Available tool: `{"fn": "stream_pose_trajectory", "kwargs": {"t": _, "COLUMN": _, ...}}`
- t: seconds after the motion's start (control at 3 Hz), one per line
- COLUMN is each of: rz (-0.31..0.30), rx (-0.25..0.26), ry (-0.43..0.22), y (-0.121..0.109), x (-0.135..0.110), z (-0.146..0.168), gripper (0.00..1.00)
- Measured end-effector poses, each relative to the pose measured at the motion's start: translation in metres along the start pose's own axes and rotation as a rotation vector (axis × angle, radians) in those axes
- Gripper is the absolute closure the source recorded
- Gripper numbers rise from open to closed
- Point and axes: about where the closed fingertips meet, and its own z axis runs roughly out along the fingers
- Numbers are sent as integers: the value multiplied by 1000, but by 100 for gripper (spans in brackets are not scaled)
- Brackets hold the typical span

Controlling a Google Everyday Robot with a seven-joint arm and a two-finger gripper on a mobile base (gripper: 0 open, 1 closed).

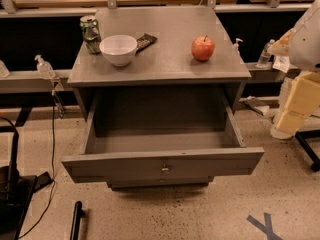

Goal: Close top drawer

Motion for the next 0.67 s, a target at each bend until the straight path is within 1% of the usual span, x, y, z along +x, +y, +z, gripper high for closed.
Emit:
{"fn": "stream_pose_trajectory", "kwargs": {"t": 0.33, "rz": 0, "rx": 0, "ry": 0, "y": 0, "x": 0, "z": 0, "gripper": 0}}
{"fn": "stream_pose_trajectory", "kwargs": {"t": 0.67, "rz": -17, "rx": -6, "ry": -5, "y": 1, "x": -5, "z": 7, "gripper": 0}}
